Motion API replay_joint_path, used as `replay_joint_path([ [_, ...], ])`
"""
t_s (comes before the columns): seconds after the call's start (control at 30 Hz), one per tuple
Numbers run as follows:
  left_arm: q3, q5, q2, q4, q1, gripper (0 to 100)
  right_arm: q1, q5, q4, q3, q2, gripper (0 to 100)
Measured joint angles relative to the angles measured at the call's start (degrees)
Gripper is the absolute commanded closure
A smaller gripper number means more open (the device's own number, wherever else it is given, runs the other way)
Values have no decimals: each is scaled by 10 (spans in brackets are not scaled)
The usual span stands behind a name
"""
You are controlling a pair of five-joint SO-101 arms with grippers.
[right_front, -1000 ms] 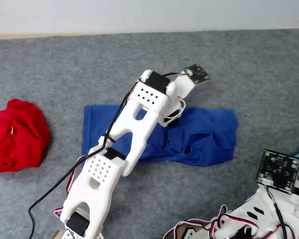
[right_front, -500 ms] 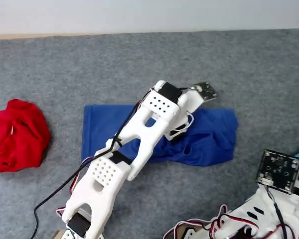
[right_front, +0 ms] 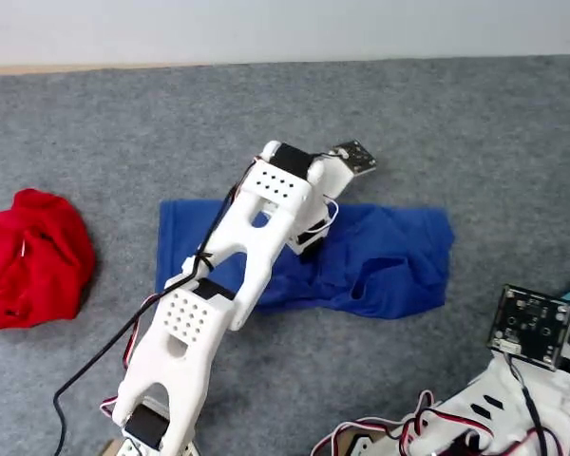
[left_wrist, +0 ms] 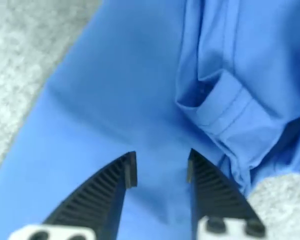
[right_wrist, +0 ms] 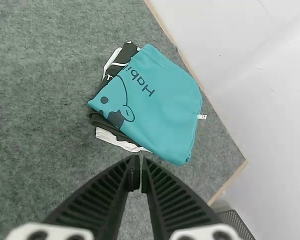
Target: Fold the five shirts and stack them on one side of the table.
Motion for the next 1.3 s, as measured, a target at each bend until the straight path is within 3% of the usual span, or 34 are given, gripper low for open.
replay_joint_path([
  [0.3,-15,0,-55,0,47,834,0,0,0,0,0,987],
  [0.43,-15,4,-55,-36,61,834,0,0,0,0,0,987],
  [0.77,-15,16,39,-43,57,834,0,1,0,0,0,988],
  [1.03,-15,18,43,-1,7,872,0,1,0,0,0,988],
  [1.3,-15,18,43,0,10,882,0,1,0,0,0,988],
])
